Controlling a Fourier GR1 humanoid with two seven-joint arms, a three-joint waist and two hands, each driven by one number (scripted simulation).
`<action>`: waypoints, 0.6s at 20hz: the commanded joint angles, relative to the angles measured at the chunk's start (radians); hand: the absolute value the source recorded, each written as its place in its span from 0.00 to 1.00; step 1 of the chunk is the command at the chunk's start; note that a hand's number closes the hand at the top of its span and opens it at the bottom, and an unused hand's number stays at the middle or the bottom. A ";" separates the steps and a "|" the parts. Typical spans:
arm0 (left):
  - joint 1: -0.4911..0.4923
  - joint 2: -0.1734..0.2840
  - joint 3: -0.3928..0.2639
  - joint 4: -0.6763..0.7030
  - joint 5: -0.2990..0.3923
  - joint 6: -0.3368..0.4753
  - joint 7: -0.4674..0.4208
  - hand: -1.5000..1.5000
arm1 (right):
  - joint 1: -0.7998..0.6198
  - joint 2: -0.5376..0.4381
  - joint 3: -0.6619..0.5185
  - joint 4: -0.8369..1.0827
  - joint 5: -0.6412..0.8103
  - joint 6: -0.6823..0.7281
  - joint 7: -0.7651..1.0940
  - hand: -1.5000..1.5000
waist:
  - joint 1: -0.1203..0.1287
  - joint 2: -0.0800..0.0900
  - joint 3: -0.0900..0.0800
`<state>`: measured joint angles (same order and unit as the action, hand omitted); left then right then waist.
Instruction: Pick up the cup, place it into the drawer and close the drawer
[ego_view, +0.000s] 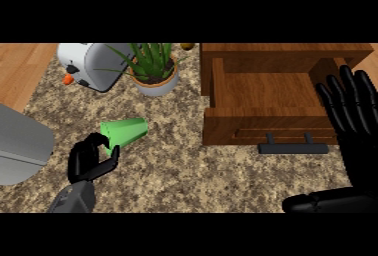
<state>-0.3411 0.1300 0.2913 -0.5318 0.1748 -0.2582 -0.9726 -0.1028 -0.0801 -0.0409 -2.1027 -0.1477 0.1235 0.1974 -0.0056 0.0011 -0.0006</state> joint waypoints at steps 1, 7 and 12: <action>0.056 -0.030 -0.017 -0.147 0.018 0.002 -0.049 1.00 | -0.007 -0.014 -0.030 0.017 -0.032 0.012 0.007 0.00 | 0.013 -0.005 0.001; 0.033 -0.031 -0.082 -0.320 0.037 -0.051 0.082 1.00 | 0.050 0.008 0.010 -0.037 0.031 -0.007 -0.015 0.00 | 0.011 -0.006 0.002; 0.073 -0.102 -0.190 -0.569 0.028 0.004 0.270 1.00 | 0.026 -0.014 -0.040 0.000 -0.014 0.009 -0.013 0.00 | 0.015 -0.006 0.002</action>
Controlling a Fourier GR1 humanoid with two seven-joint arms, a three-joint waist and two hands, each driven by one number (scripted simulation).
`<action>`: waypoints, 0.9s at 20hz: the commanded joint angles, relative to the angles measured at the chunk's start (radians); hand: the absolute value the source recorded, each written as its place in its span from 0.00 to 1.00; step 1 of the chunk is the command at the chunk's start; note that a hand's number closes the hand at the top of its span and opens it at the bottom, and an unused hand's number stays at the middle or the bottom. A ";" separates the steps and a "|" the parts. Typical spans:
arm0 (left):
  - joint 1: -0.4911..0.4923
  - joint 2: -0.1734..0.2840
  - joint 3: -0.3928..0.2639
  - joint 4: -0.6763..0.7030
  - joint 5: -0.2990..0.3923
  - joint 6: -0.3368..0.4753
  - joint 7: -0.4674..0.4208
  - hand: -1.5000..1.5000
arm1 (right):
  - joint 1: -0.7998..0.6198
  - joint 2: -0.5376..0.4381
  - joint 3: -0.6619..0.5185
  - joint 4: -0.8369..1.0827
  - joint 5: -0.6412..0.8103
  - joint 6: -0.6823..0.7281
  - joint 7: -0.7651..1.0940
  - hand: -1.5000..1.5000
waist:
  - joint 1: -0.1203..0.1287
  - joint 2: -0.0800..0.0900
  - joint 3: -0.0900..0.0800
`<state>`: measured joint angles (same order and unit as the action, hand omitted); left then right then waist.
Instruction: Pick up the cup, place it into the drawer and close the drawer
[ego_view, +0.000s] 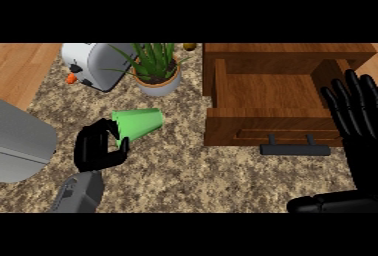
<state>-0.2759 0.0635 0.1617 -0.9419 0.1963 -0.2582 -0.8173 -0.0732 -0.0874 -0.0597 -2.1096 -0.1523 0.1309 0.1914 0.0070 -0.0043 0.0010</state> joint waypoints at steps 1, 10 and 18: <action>-0.044 0.022 -0.021 -0.181 0.052 -0.022 0.178 1.00 | -0.008 0.023 0.024 0.022 0.032 -0.027 0.008 0.00 | 0.002 0.000 0.000; -0.151 -0.031 -0.086 -0.467 0.111 0.167 0.501 1.00 | -0.005 0.015 0.019 -0.006 0.015 -0.003 -0.012 0.00 | -0.007 0.002 -0.001; -0.317 -0.063 -0.219 -0.505 0.035 0.391 0.609 1.00 | -0.094 -0.020 -0.043 0.057 -0.007 -0.017 0.026 0.00 | -0.010 0.004 -0.001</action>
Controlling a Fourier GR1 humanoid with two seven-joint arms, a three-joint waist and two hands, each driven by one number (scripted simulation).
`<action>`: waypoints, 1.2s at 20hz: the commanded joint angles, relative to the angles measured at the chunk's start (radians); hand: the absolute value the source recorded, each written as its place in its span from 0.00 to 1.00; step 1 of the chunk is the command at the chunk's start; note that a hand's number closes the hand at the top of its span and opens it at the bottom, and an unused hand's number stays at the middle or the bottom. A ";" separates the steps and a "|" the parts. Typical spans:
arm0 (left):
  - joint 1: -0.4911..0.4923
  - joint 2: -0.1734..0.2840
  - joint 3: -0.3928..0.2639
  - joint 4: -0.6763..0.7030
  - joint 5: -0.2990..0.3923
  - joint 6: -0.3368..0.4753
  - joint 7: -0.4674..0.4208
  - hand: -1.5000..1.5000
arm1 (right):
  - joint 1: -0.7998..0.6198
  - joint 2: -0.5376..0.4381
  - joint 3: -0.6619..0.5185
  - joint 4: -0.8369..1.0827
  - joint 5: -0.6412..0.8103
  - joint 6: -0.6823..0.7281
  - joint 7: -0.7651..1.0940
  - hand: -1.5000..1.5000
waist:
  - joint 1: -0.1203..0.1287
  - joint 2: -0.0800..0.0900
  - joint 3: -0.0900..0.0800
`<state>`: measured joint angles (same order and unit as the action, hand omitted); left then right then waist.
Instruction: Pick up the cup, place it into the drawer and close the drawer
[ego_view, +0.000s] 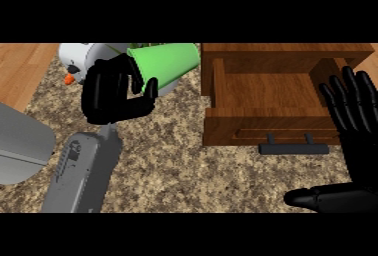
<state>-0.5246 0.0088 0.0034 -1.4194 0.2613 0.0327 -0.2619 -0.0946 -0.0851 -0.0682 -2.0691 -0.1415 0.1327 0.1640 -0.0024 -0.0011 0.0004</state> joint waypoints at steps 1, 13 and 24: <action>-0.175 0.002 0.011 0.046 -0.046 0.090 0.090 1.00 | -0.018 -0.006 -0.019 0.026 -0.014 0.005 -0.012 0.00 | -0.005 0.002 0.000; -0.399 -0.009 -0.071 0.242 -0.047 0.216 0.135 1.00 | 0.035 -0.025 -0.041 0.001 -0.039 0.036 -0.014 0.00 | -0.007 0.001 0.000; -0.605 -0.009 -0.191 0.589 0.066 0.351 0.029 1.00 | -0.017 -0.042 -0.064 0.031 -0.053 0.036 0.000 0.00 | -0.027 0.006 0.000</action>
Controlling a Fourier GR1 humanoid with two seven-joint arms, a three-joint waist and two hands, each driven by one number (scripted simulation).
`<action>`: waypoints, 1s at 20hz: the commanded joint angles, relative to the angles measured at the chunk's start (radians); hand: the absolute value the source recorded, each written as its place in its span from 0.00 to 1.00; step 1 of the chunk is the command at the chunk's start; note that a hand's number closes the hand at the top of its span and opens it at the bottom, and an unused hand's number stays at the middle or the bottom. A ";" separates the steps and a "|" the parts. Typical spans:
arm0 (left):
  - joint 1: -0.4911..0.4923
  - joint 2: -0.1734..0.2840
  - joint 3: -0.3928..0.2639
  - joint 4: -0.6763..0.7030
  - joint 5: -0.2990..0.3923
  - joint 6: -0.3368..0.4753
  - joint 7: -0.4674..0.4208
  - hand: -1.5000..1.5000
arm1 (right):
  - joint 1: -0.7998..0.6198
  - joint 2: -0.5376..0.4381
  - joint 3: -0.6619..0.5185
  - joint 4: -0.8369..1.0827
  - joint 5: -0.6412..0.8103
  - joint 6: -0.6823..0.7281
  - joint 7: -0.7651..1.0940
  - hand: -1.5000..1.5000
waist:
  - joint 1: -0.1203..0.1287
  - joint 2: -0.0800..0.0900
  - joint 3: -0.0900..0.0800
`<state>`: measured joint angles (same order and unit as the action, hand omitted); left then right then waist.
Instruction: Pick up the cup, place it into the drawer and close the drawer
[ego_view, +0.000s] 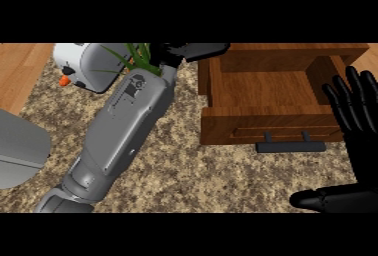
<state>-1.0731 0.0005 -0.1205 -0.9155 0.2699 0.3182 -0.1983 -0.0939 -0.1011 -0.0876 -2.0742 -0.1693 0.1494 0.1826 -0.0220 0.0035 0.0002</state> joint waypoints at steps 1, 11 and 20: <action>-0.082 0.000 -0.020 0.172 0.065 0.015 -0.086 1.00 | -0.018 0.030 0.042 0.011 0.050 -0.024 -0.025 0.00 | -0.009 0.004 0.000; -0.173 0.000 -0.155 0.400 0.211 0.062 -0.151 1.00 | -0.061 0.005 0.001 0.084 0.010 0.006 -0.051 0.00 | -0.036 0.011 0.001; -0.212 0.000 -0.295 0.509 0.274 0.066 -0.191 1.00 | -0.041 -0.009 0.003 0.063 -0.006 0.033 -0.046 0.00 | -0.058 0.015 0.001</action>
<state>-1.2805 0.0000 -0.3748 -0.4642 0.5153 0.3960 -0.3561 -0.1190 -0.1004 -0.0846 -1.9982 -0.1669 0.1826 0.1064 -0.0747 0.0161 0.0013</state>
